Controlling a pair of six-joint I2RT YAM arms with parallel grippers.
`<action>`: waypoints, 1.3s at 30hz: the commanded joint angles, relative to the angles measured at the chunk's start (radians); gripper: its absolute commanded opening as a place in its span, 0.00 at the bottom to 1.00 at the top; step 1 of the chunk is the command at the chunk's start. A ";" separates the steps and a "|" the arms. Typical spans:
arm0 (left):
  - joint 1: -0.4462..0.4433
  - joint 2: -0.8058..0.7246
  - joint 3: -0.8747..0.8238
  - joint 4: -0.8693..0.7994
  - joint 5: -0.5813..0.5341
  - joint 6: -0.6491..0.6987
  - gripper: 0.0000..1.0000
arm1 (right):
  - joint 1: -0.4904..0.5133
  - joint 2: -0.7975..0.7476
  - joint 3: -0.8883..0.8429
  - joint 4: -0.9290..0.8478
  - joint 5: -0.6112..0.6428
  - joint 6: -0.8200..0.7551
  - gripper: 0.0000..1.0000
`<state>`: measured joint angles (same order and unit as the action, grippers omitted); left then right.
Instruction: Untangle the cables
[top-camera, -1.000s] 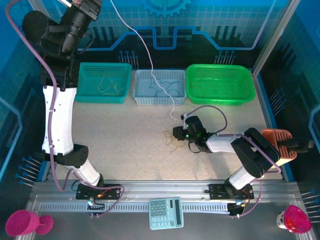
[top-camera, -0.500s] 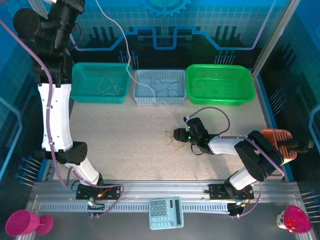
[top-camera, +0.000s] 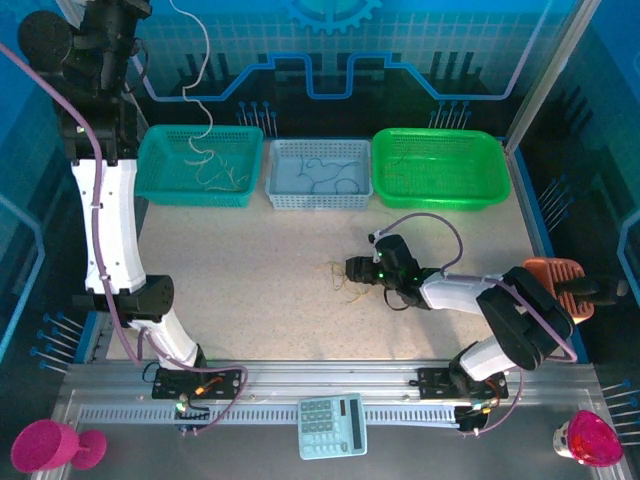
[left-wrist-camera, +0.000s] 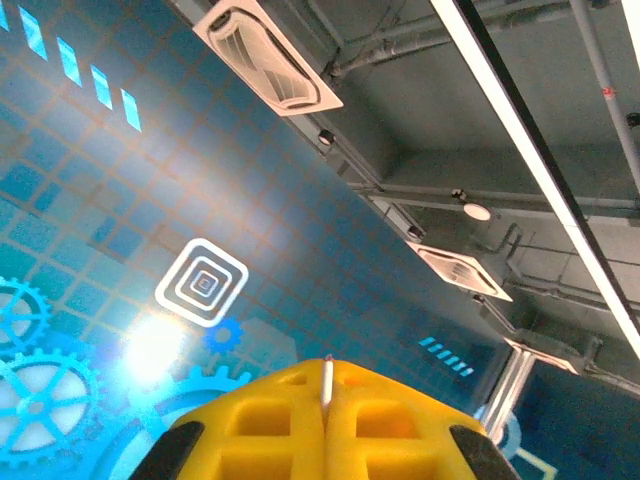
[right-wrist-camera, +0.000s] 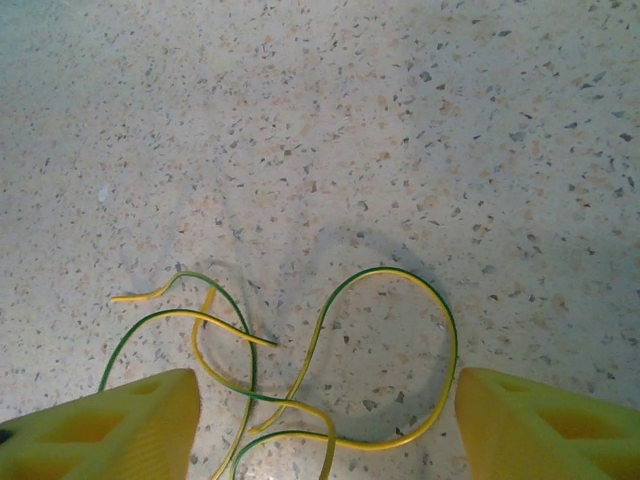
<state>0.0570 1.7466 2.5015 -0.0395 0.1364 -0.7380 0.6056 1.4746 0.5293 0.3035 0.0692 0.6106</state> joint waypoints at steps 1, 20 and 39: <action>0.024 0.018 0.022 0.039 -0.042 0.087 0.00 | -0.012 -0.047 0.031 -0.059 -0.024 -0.019 0.75; 0.095 0.073 -0.045 0.069 -0.099 0.148 0.00 | -0.025 -0.171 0.136 -0.210 -0.172 -0.073 0.91; 0.164 -0.006 -0.474 0.099 -0.094 0.194 0.00 | -0.085 -0.355 0.183 -0.371 -0.195 -0.112 0.93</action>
<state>0.2012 1.7813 2.1433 0.0238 0.0410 -0.5751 0.5388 1.1557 0.6781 -0.0166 -0.1135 0.5186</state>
